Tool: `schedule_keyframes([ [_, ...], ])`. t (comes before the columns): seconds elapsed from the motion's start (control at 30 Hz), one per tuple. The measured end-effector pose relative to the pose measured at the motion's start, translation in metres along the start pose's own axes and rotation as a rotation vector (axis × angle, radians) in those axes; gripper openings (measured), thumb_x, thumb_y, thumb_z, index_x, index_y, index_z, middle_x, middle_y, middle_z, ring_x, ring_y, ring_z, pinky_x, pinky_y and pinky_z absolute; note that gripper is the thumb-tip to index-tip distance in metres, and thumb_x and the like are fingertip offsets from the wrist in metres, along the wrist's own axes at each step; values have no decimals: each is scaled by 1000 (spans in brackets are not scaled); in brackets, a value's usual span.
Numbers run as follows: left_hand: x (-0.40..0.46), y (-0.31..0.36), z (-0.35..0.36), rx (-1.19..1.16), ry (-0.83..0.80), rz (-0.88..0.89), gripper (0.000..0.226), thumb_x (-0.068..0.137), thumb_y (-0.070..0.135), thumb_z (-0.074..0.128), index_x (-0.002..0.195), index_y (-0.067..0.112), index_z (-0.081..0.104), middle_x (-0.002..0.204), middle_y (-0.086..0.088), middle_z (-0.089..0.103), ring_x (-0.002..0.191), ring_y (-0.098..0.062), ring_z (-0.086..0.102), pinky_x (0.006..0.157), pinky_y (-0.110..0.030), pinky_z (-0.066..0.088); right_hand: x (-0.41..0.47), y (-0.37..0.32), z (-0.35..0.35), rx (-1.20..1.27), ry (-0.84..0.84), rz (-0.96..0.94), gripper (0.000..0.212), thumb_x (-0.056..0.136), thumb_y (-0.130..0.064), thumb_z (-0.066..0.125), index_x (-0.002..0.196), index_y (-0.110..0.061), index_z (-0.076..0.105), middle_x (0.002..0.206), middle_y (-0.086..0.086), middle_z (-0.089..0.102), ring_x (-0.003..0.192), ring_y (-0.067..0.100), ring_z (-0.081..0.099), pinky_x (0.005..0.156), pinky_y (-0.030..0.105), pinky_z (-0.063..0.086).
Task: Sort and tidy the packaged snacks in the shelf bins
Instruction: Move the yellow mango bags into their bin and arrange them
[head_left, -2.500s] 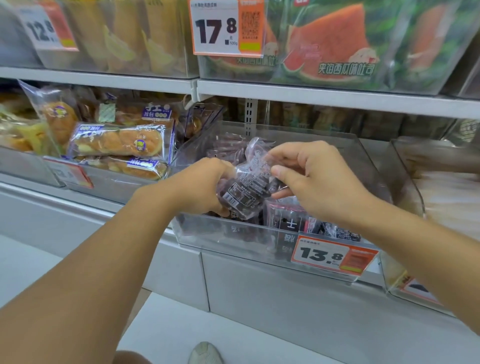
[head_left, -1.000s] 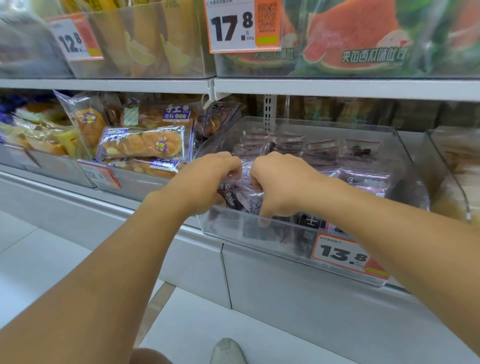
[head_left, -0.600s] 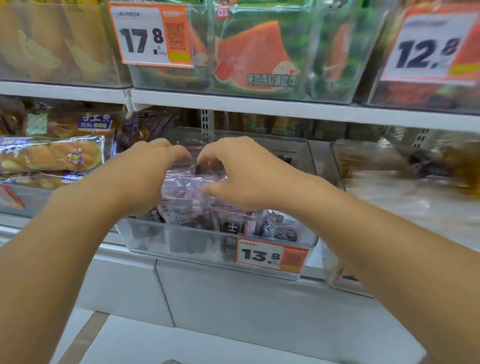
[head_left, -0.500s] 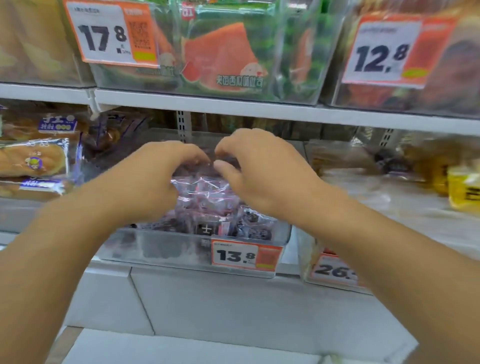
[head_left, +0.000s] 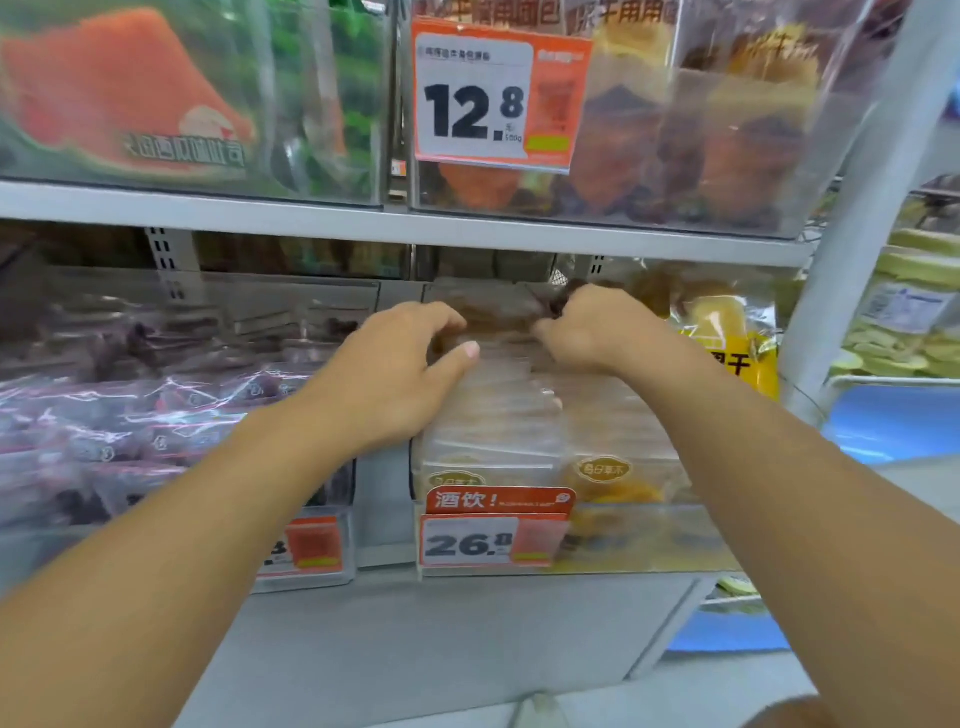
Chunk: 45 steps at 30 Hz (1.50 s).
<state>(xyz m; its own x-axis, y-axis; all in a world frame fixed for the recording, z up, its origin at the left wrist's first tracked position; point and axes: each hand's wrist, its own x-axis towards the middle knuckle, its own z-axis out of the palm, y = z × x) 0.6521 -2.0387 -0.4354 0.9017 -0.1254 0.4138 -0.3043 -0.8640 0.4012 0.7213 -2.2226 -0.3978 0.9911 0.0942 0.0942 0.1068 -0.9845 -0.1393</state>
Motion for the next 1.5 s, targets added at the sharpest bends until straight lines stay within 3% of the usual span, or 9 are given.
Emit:
schedule_keyframes([
  [0.2, -2, -8, -7, -72, 12, -29, 35, 100, 29, 56, 134, 23, 58, 132, 6, 61, 120, -12, 54, 99, -27, 40, -7, 7, 0, 76, 77, -81, 28, 86, -40, 60, 100, -15, 58, 110, 13, 64, 95, 36, 59, 73, 33, 45],
  [0.33, -18, -20, -20, -83, 5, 14, 34, 98, 27, 59, 133, 27, 57, 127, 15, 59, 115, -5, 54, 102, -29, 45, -41, -11, -1, 70, 155, -251, 34, 79, -38, 60, 111, -28, 64, 101, 2, 68, 89, 31, 61, 74, 37, 55],
  [0.5, -38, -24, -39, -243, 71, 33, 75, 78, 42, 78, 143, 38, 40, 141, 17, 48, 110, 4, 57, 93, -16, 47, -77, -60, -7, 403, 264, -494, 31, 79, -39, 47, 94, -28, 72, 80, -4, 70, 73, 18, 63, 63, 33, 52],
  [0.6, -58, -41, -71, -203, 185, 52, 29, 74, 34, 77, 100, 35, 63, 90, 17, 69, 77, 7, 63, 69, -10, 48, -89, -98, -4, 628, 188, -634, 21, 84, -38, 56, 80, -23, 69, 64, -4, 61, 60, 11, 54, 54, 29, 39],
  [0.7, -86, -73, -104, -228, 116, -99, 15, 73, 35, 82, 77, 25, 72, 67, -1, 68, 63, -14, 64, 64, -36, 58, -88, -131, 9, 723, 30, -817, 15, 83, -31, 78, 93, -22, 71, 74, -9, 66, 68, 2, 59, 64, 24, 47],
  [0.87, -149, -148, -162, 16, 171, -278, 48, 57, 37, 93, 99, 32, 71, 91, 19, 70, 80, 12, 62, 74, -9, 47, -85, -200, 46, 839, -59, -835, 13, 88, -23, 76, 86, -13, 69, 64, 7, 65, 53, 9, 63, 54, 33, 55],
  [1.13, -190, -219, -183, 371, 62, -327, 37, 60, 20, 95, 91, 19, 76, 114, 7, 57, 108, -18, 52, 97, -34, 43, -83, -277, 56, 1043, -131, -841, 19, 94, -22, 69, 106, -9, 62, 77, 21, 67, 62, 28, 67, 58, 47, 59],
  [1.27, -187, -236, -178, 390, 75, -332, 35, 63, 26, 95, 94, 25, 78, 126, 9, 50, 112, -20, 46, 102, -38, 42, -80, -290, 51, 883, -263, -949, 20, 95, -21, 68, 101, -3, 61, 80, 24, 65, 59, 21, 64, 57, 40, 55],
  [1.5, -189, -245, -166, 219, 247, -350, 21, 73, 4, 85, 81, 23, 80, 116, 4, 51, 96, -13, 47, 81, -28, 37, -105, -307, 67, 314, -84, -1055, 33, 90, -35, 70, 71, -21, 48, 65, -6, 49, 61, 6, 43, 56, 31, 33],
])
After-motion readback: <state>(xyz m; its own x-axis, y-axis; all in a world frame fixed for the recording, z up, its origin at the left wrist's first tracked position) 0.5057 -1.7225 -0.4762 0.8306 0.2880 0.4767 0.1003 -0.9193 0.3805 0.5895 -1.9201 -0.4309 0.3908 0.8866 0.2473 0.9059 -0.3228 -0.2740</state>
